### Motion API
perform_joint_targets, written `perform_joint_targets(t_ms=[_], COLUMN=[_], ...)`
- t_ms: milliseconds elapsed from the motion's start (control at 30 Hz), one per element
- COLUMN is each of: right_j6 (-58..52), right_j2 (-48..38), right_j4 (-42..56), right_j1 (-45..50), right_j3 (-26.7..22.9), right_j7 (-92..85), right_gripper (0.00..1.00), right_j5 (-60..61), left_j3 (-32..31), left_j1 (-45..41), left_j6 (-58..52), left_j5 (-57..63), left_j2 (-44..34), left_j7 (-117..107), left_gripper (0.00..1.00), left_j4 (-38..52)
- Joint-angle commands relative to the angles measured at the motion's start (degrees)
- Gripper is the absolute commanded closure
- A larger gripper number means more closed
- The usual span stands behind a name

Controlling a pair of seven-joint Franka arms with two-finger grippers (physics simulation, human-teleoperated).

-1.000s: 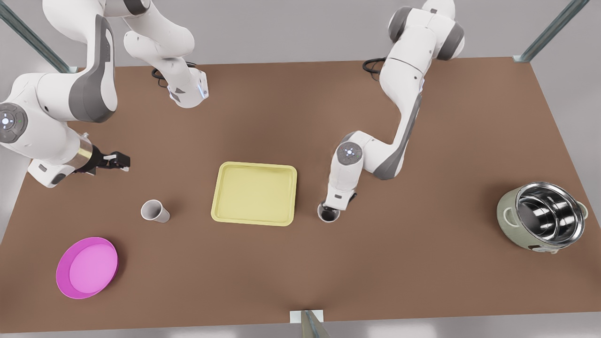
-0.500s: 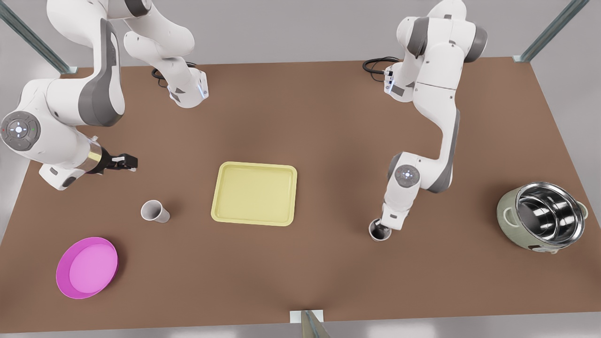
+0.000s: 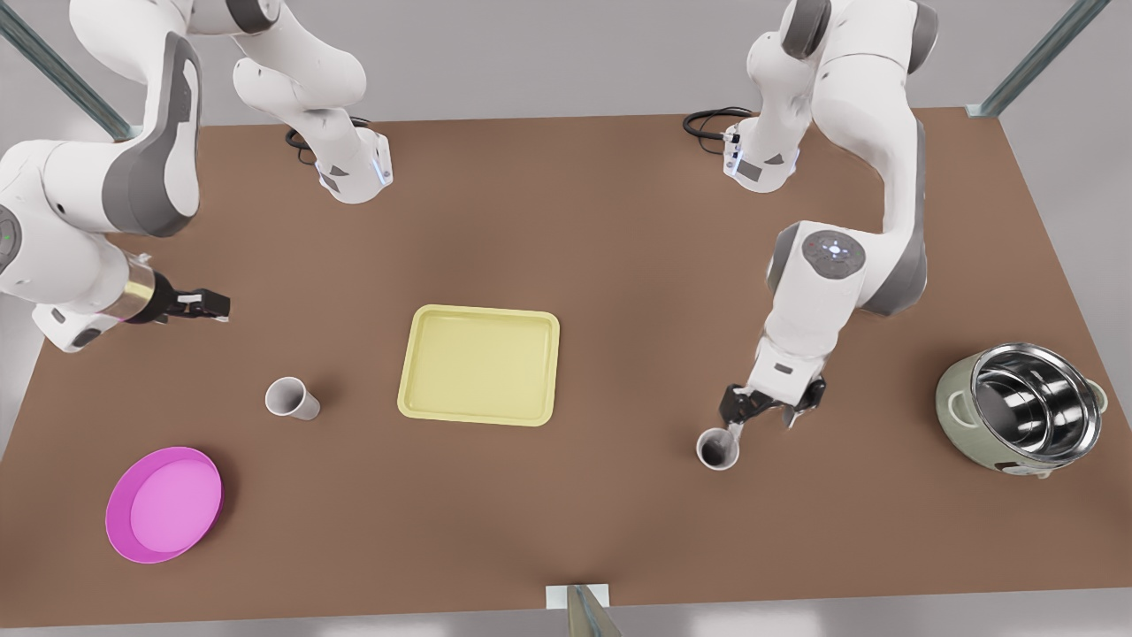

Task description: Use the left arm to pick up the white IKEA cup from the tray and place it on the middle-left position; use the right arm to pick up the white IKEA cup from the tray and place it on the middle-right position

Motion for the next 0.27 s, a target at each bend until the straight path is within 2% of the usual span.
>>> perform_joint_targets(t_ms=[0,33,67,233], right_j6=[-0.07,-0.07,-0.07,-0.16], right_j2=[-0.06,-0.06,-0.06,-0.06], right_j4=[0.47,0.47,0.47,0.55], right_j1=[0.16,0.16,0.16,0.16], right_j3=[-0.10,-0.10,-0.10,0.16], right_j7=[-0.13,-0.13,-0.13,0.14], right_gripper=[0.00,0.00,0.00,0.00], right_j5=[0.50,0.68,0.76,1.20], left_j3=[0.22,0.04,-0.05,0.13], left_j1=[2.10,2.63,2.63,4.92], left_j6=[-32.98,-32.20,-19.38,-18.57], left_j5=[-6.03,-5.78,-4.72,-5.34], left_j2=[-5.49,-9.35,-18.85,-14.99], left_j7=[28.33,28.69,28.69,28.95], left_gripper=[0.00,0.00,0.00,0.00], left_j4=[1.96,-2.15,-18.76,-15.09])
